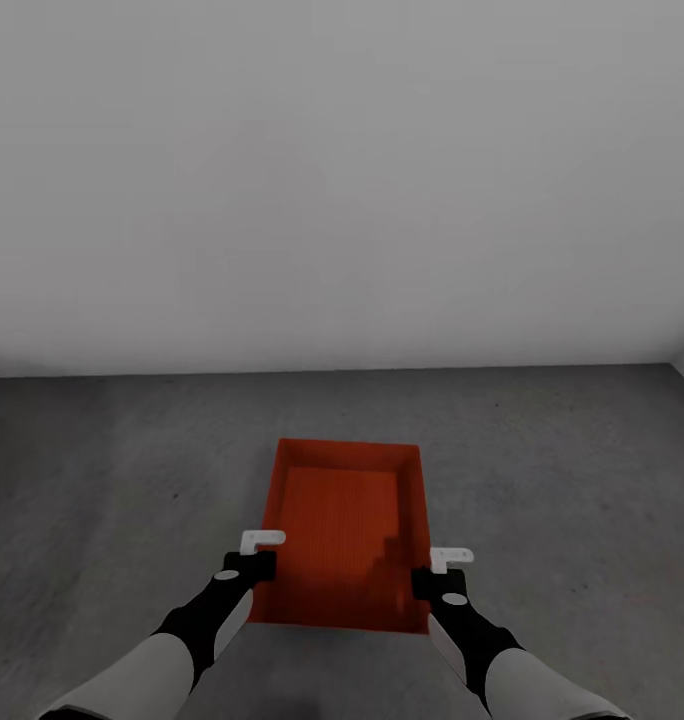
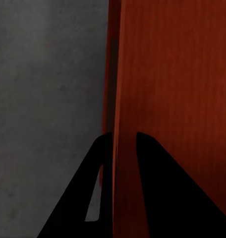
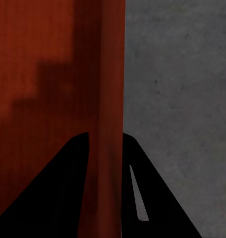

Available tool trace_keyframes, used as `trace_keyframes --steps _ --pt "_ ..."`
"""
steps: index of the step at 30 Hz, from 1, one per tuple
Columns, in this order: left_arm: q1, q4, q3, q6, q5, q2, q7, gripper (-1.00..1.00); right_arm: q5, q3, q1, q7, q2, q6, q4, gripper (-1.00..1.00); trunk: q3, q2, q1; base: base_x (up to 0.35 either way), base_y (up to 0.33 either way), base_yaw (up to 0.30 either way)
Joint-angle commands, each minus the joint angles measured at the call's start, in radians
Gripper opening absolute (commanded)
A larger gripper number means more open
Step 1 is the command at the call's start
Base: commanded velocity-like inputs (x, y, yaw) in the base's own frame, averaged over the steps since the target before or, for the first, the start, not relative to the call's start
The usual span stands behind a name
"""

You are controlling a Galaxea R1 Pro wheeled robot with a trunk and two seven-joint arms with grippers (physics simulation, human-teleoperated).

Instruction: Move the two storage containers from the living room to the garage. In the garage, place one container on the floor and stack the other container on top of it (either order is fine).

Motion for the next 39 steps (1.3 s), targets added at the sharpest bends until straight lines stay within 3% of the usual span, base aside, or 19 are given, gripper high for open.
trace_keyframes --steps 1,39 --pt "-0.001 -0.005 0.033 -0.085 -0.006 0.014 0.015 -1.00 -0.018 -0.011 0.000 -0.006 -0.005 -0.005 0.003 -1.00 -0.004 -0.008 0.004 0.000 0.000 0.000" --pt "-0.001 -0.002 0.033 -0.085 -0.007 0.017 0.016 -1.00 -0.018 -0.011 0.000 -0.006 -0.004 -0.006 0.003 -1.00 -0.123 -0.274 0.150 0.000 0.000 0.000"
